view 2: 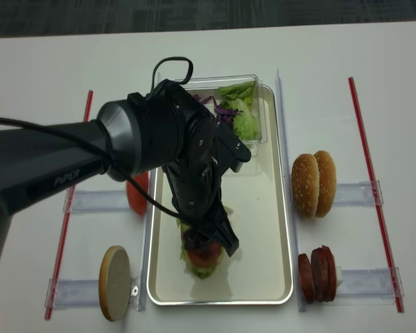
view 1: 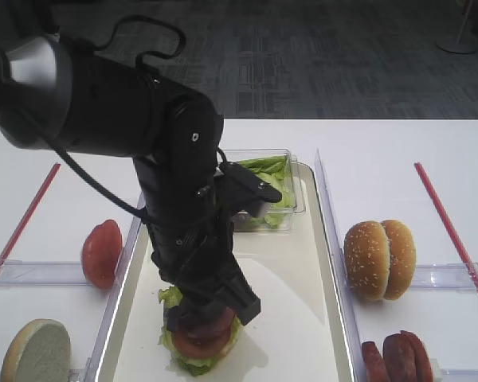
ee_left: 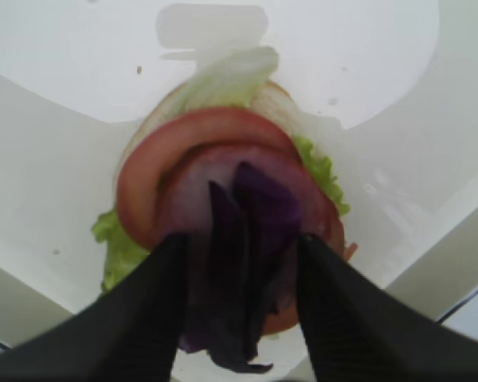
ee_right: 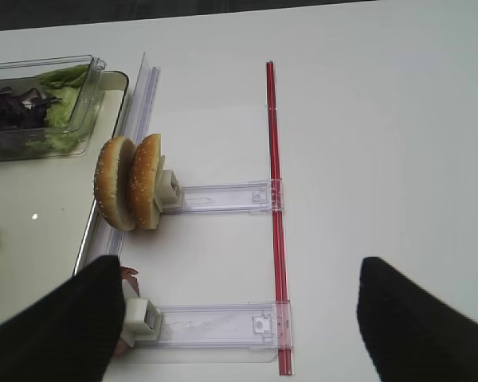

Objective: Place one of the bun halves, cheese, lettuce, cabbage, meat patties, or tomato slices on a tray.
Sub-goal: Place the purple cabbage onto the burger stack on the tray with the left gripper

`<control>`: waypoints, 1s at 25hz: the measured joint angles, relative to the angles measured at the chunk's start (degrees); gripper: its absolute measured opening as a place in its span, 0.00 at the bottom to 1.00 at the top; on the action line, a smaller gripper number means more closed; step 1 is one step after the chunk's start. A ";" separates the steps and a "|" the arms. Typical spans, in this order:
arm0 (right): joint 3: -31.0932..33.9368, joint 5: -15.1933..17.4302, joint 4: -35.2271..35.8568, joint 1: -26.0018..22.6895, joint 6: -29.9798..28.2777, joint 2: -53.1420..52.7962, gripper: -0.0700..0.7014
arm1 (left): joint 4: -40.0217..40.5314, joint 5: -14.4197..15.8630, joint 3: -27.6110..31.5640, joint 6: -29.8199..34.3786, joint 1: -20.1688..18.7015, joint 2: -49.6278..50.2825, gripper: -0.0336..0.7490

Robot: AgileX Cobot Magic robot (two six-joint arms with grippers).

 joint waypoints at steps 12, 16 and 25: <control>0.00 0.00 0.00 0.00 0.00 0.00 0.88 | 0.66 2.17 -3.39 0.00 0.00 0.12 0.72; 0.00 0.00 0.00 0.00 0.00 0.00 0.88 | 0.66 2.80 -4.04 0.00 0.00 -0.02 0.73; 0.00 0.00 0.00 0.00 0.00 0.00 0.88 | -1.05 4.14 -4.04 0.97 7.44 -7.20 0.74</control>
